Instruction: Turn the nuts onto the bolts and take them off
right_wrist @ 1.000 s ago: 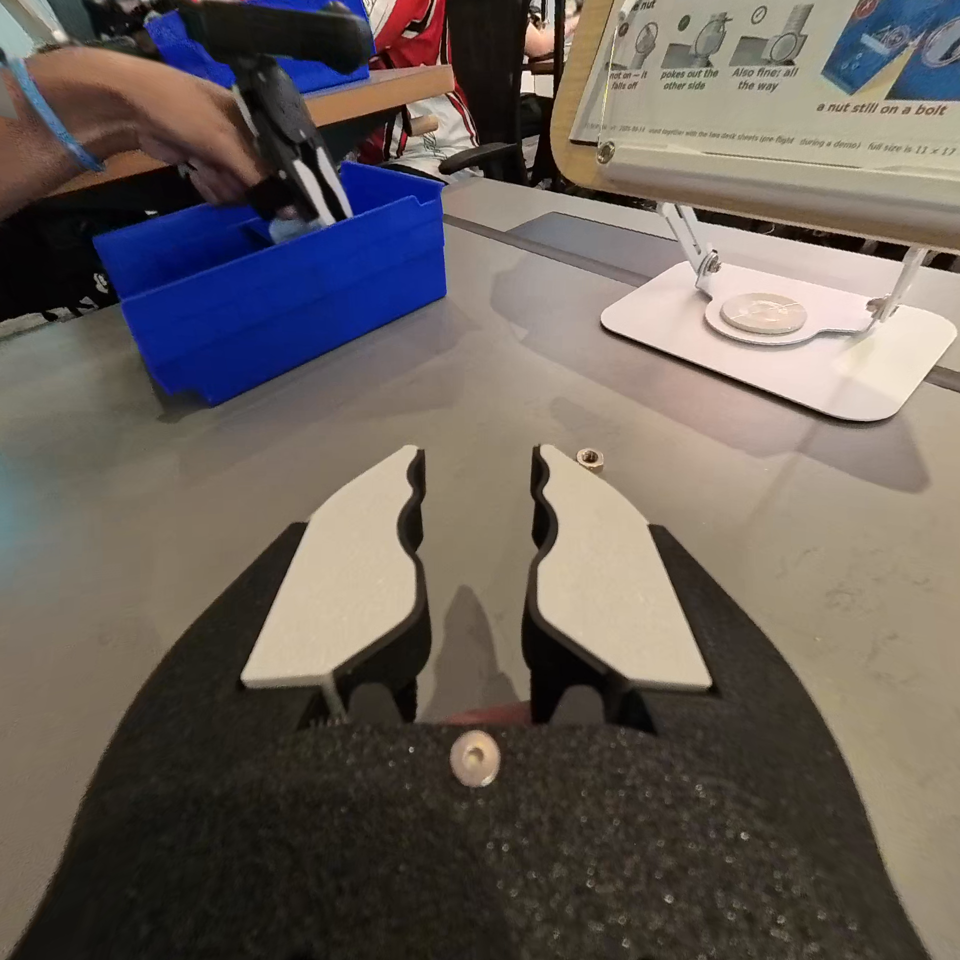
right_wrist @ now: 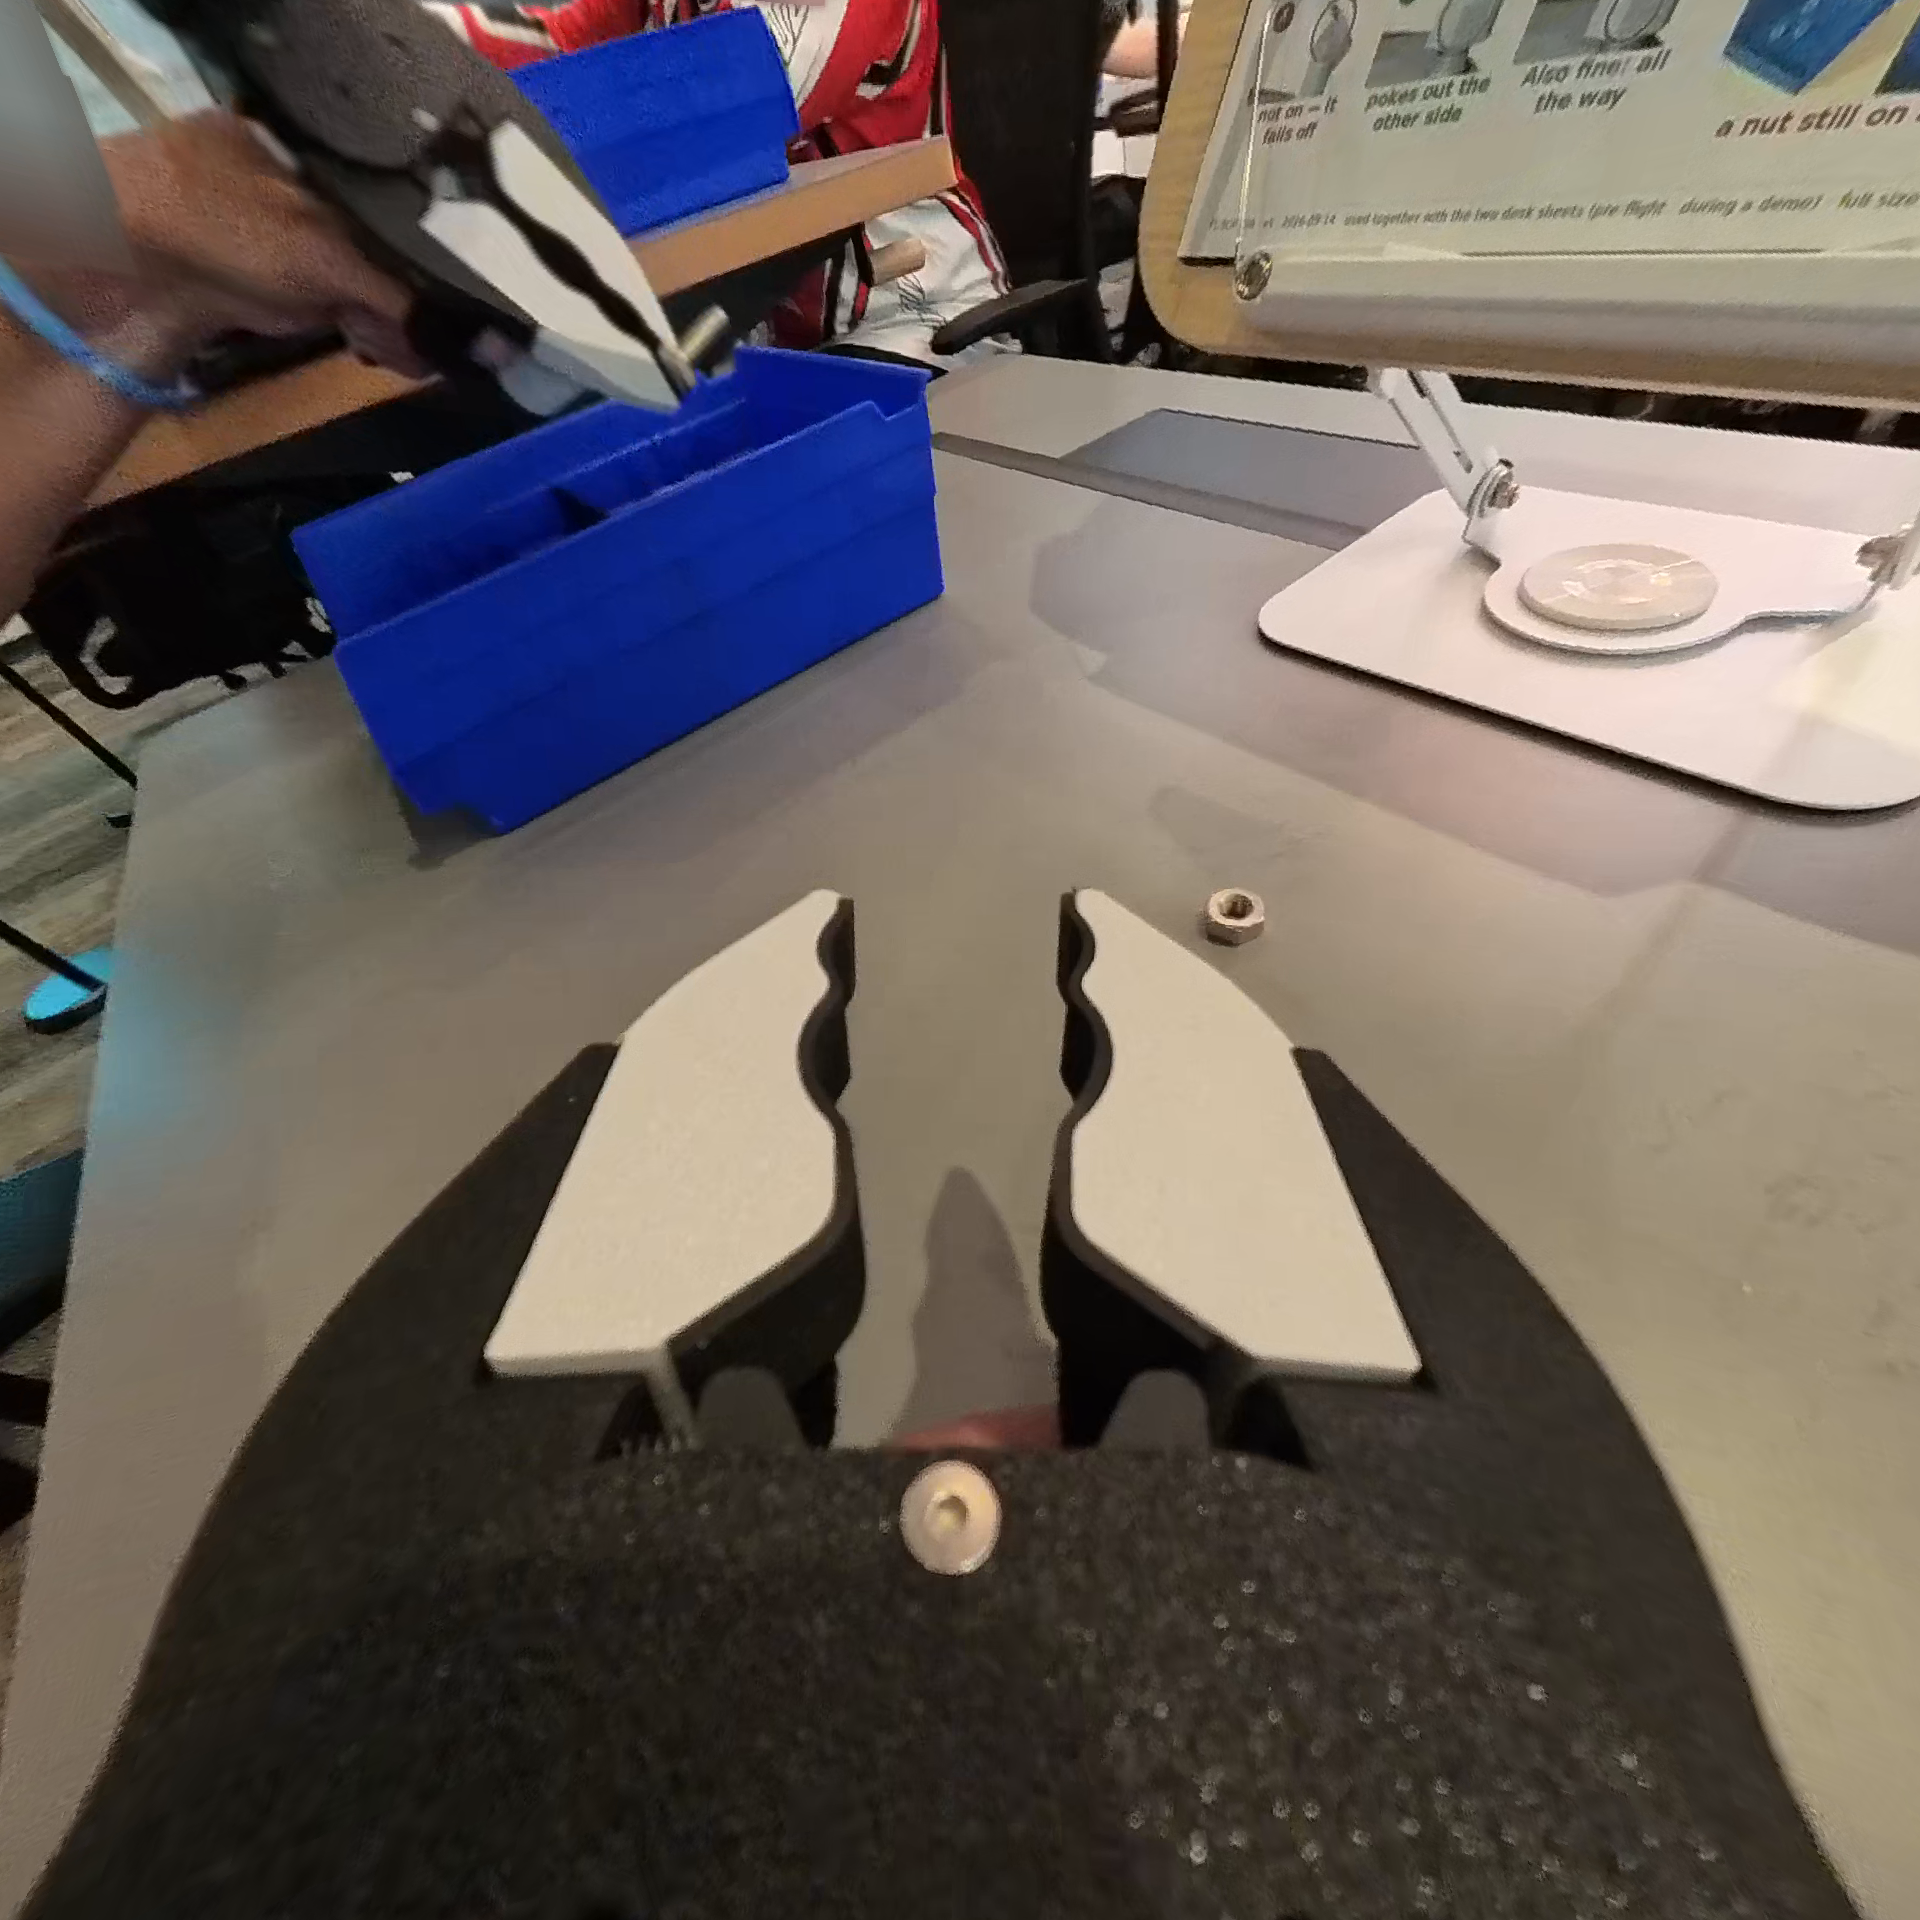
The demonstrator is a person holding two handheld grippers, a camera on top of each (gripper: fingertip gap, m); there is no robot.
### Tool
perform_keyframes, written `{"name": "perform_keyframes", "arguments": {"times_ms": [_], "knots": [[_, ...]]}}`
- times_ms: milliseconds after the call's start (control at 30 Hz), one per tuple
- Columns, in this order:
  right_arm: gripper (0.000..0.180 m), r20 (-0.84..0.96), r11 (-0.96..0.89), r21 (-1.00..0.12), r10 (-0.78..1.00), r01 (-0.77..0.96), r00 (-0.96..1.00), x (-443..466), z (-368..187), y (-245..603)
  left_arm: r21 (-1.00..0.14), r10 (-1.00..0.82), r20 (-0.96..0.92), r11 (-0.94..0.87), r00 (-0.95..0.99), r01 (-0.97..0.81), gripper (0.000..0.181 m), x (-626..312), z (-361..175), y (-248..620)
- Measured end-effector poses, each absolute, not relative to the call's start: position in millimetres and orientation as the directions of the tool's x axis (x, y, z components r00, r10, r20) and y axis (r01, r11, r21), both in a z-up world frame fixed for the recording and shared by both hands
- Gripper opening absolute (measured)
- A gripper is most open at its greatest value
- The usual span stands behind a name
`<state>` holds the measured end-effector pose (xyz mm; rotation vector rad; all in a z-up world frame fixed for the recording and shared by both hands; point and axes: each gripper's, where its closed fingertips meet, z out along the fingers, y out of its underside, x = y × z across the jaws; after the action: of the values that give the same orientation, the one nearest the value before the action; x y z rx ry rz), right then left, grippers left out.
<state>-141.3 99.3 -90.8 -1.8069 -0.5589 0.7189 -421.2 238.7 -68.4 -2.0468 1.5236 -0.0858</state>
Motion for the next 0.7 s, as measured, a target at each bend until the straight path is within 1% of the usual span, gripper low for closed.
{"name": "perform_keyframes", "arguments": {"times_ms": [67, 167, 233, 300, 400, 500, 633, 700], "knots": [[0.037, -0.232, -0.334, -0.943, 0.675, 0.010, 0.701, -140.6, -88.7, 99.0, -0.565, -0.888, -0.355, -0.045, 0.292, -0.824, 0.007, -395.5, -41.4, 210.9], [0.037, -0.262, -0.342, -0.940, 0.671, -0.024, 0.694, -136.7, -86.4, 100.0, -0.695, -0.898, -0.403, 0.172, 0.179, -0.698, 0.007, -342.8, -14.3, 149.8], [0.037, -0.299, -0.352, -0.934, 0.688, -0.056, 0.661, -137.1, -83.4, 97.4, -0.720, -0.890, -0.445, 0.287, 0.103, -0.632, 0.007, -310.1, -14.1, 111.2], [0.037, -0.354, -0.365, -0.925, 0.736, -0.101, 0.576, -144.7, -75.3, 88.9, -0.724, -0.853, -0.521, 0.420, 0.035, -0.547, 0.007, -277.0, -19.2, 77.8], [0.037, -0.412, -0.376, -0.911, 0.811, -0.169, 0.416, -157.6, -57.4, 70.9, -0.740, -0.848, -0.530, 0.475, -0.024, -0.476, 0.007, -235.0, -36.4, 45.3], [0.036, -0.442, -0.401, -0.894, 0.860, -0.198, 0.254, -169.8, -44.1, 51.0, -0.780, -0.872, -0.486, 0.464, -0.061, -0.420, 0.007, -204.3, -55.5, 26.8], [0.035, -0.526, -0.497, -0.845, 0.838, -0.195, 0.146, -179.6, -47.0, 42.9, -0.787, -0.854, -0.520, 0.480, -0.002, -0.386, 0.007, -182.8, -72.9, 31.8], [0.035, -0.565, -0.532, -0.820, 0.813, -0.211, 0.142, -180.2, -49.9, 46.8, -0.780, -0.847, -0.532, 0.487, 0.006, -0.394, 0.007, -180.2, -81.5, 33.5]]}}
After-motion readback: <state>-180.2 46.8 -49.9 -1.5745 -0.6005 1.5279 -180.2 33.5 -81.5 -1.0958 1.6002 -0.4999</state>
